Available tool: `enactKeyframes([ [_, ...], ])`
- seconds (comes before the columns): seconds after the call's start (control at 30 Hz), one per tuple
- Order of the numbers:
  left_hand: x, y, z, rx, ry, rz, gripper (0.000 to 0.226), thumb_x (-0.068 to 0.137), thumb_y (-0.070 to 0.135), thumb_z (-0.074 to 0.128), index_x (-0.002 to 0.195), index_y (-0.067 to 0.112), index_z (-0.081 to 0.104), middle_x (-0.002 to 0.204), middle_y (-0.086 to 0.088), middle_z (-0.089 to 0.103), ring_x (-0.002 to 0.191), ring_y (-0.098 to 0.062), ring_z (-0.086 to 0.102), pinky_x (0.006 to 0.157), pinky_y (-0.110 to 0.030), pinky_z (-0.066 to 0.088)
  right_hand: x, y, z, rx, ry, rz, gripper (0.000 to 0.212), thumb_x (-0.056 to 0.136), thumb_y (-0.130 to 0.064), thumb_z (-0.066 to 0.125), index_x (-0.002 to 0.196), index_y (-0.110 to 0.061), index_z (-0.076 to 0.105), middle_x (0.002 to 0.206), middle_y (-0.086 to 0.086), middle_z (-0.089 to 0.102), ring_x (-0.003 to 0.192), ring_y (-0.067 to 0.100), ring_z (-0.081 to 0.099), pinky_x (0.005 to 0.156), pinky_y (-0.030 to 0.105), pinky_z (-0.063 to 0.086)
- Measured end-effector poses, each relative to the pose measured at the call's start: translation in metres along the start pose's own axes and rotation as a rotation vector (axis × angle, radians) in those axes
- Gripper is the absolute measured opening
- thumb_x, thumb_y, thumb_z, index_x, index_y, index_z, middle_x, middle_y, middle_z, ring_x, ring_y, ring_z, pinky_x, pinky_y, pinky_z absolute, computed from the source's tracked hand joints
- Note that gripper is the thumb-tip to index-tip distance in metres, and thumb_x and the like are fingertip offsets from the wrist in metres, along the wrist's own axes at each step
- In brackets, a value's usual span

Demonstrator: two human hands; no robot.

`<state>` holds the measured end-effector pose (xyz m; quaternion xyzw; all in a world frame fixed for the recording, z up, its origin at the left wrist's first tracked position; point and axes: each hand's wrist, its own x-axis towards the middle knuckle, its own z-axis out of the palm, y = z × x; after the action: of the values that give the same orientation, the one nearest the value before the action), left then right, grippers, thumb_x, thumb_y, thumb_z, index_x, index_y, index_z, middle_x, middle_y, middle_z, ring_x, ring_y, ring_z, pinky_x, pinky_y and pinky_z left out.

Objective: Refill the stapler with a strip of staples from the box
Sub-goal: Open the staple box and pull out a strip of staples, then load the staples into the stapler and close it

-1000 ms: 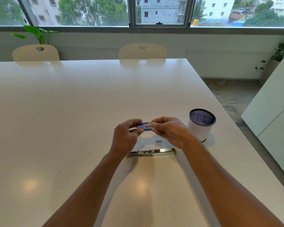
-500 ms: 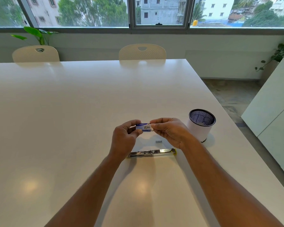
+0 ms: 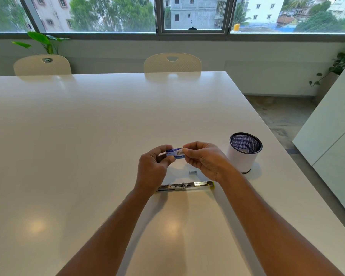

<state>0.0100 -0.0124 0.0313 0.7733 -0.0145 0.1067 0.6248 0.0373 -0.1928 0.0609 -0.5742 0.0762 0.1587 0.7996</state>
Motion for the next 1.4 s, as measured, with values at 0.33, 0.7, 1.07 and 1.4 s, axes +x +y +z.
enactKeyframes([
  [0.33, 0.003, -0.005, 0.001, 0.075, 0.044, 0.02, 0.027, 0.091, 0.002, 0.073, 0.117, 0.011, 0.075, 0.104, -0.005, 0.08, 0.095, -0.012, 0.077, 0.087, -0.03, 0.061, 0.001, 0.01, 0.0, -0.03, 0.045, -0.055, 0.01, 0.088, -0.003, 0.073, 0.097, 0.001, 0.074, 0.098, 0.02, 0.075, 0.085, 0.021, 0.073, 0.079, 0.026, 0.061],
  [0.7, 0.011, -0.007, 0.003, 0.25, -0.012, 0.067, 0.032, 0.093, 0.001, 0.07, 0.124, 0.007, 0.07, 0.12, -0.006, 0.072, 0.105, -0.016, 0.072, 0.085, -0.01, 0.054, 0.005, 0.017, 0.007, -0.81, 0.125, -0.426, 0.033, 0.085, -0.009, 0.077, 0.117, -0.016, 0.073, 0.105, 0.0, 0.073, 0.089, 0.015, 0.07, 0.077, 0.02, 0.056],
  [1.07, 0.028, -0.018, 0.006, 0.634, -0.201, 0.141, 0.034, 0.088, -0.001, 0.067, 0.121, 0.005, 0.073, 0.118, -0.014, 0.075, 0.111, -0.029, 0.062, 0.092, -0.027, 0.04, 0.021, 0.026, 0.003, -1.251, 0.147, -0.452, 0.029, 0.09, -0.009, 0.064, 0.118, -0.012, 0.072, 0.112, 0.008, 0.072, 0.1, 0.021, 0.063, 0.086, 0.031, 0.051],
  [1.4, 0.023, -0.015, -0.001, 0.548, -0.177, 0.098, 0.031, 0.094, 0.001, 0.062, 0.124, 0.003, 0.07, 0.118, -0.015, 0.073, 0.097, -0.021, 0.065, 0.085, -0.025, 0.048, 0.012, 0.021, 0.005, -1.242, 0.125, -0.424, 0.037, 0.094, -0.01, 0.064, 0.131, -0.013, 0.065, 0.126, 0.008, 0.066, 0.113, 0.021, 0.061, 0.096, 0.038, 0.055],
])
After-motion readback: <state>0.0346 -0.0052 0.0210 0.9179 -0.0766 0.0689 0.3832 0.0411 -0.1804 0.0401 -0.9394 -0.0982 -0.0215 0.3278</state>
